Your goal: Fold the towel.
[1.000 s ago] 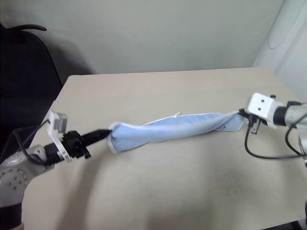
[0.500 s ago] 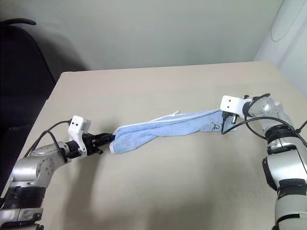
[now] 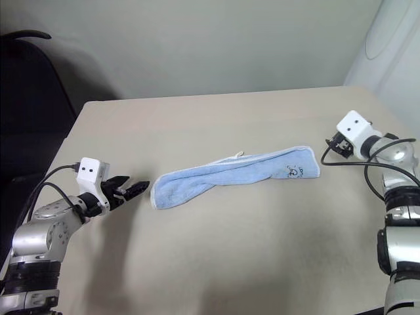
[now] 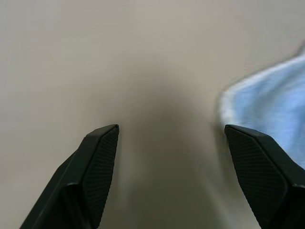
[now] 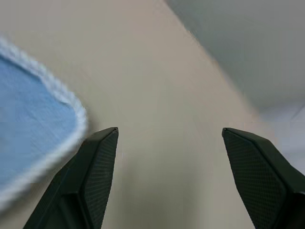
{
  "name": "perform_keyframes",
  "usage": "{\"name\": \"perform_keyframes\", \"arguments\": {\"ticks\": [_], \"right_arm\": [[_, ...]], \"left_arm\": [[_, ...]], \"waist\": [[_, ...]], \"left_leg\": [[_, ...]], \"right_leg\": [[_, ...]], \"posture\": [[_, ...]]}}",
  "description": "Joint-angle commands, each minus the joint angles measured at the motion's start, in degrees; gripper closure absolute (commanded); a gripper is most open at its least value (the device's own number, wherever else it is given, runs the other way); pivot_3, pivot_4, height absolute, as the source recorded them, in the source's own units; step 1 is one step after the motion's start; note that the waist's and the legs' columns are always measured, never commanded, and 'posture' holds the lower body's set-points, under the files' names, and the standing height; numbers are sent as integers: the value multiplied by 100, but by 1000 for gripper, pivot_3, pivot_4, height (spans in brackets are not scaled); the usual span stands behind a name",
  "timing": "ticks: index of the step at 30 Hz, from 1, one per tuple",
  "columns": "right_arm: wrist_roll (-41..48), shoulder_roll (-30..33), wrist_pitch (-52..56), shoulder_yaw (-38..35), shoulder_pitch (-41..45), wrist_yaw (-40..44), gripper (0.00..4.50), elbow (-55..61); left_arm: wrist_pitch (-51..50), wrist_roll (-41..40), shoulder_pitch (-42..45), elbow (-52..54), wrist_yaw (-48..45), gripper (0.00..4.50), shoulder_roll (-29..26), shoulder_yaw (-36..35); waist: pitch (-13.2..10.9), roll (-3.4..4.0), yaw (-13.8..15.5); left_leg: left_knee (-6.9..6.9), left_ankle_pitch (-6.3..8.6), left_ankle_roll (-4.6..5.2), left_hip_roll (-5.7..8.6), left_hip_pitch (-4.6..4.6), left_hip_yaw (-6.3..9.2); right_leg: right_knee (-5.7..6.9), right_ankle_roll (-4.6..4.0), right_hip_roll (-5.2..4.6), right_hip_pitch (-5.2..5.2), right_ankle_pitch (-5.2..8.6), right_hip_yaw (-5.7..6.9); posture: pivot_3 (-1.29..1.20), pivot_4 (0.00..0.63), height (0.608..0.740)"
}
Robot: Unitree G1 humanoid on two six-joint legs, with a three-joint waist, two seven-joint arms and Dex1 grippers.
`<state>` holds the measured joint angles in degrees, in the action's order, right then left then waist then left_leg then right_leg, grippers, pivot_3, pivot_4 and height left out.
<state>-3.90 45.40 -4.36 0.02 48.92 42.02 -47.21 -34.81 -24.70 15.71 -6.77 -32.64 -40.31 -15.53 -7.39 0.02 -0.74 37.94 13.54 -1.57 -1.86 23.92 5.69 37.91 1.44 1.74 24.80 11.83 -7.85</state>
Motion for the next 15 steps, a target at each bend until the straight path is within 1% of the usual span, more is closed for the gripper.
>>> {"name": "perform_keyframes", "arguments": {"ticks": [1,2,3,4,5,6,10,12,15], "right_arm": [[1174,-51,2014,-793,-535,297,286,1687],[1831,-232,3199,-1268,-767,96,16,2293],[2448,-516,4408,-1869,-912,-356,16,2763],[2888,-744,5333,-2337,-1020,-726,16,3158],[3317,-1065,6212,-2907,-1079,-1173,16,3492],[3549,-1316,6770,-3296,-1110,-1513,16,3740],[4018,-2208,8137,-4285,-1232,-2517,16,4586],[4108,-2630,8580,-4773,-1181,-2949,16,4782],[4145,-3064,8980,-5235,-1120,-3346,16,4989]], "left_arm": [[251,69,133,-109,71,616,32,-205],[302,20,287,-279,139,616,70,-321],[352,-91,514,-428,203,616,121,-473],[391,-165,683,-543,241,616,159,-583],[443,-205,825,-548,189,616,174,-602],[480,-210,902,-493,98,616,183,-558],[437,-289,857,148,-469,616,165,-187],[452,-239,737,521,-757,616,108,69],[582,-101,547,908,-1098,616,-6,388]], "waist": [[0,0,-1],[0,-1,-1],[-2,-4,5],[-7,-12,11],[-10,-18,12],[-12,-26,24],[-11,-27,22],[-11,-28,16],[-11,-27,13]], "left_leg": [[2,-2,-4,0,1,0],[5,-5,-8,0,0,-1],[2,-8,-13,1,0,-3],[4,-10,-16,2,-1,-2],[4,-16,-23,1,-1,-2],[4,-24,-28,1,-2,-2],[12,-35,-31,12,-4,-2],[11,-32,-28,14,-2,0],[9,-28,-21,13,-2,5]], "right_leg": [[-1,2,0,-2,2,3],[0,2,0,-2,4,2],[0,2,1,-2,5,2],[1,1,4,-4,8,4],[1,-1,13,-3,9,3],[1,-1,13,-4,9,3],[0,12,10,-3,10,-8],[-2,34,10,-1,1,-8],[1,53,12,5,-10,-6]], "posture": [[0,150,735],[0,150,735],[0,150,735],[0,150,735],[0,150,735],[0,150,735],[0,150,735],[0,150,735],[0,150,735]]}}
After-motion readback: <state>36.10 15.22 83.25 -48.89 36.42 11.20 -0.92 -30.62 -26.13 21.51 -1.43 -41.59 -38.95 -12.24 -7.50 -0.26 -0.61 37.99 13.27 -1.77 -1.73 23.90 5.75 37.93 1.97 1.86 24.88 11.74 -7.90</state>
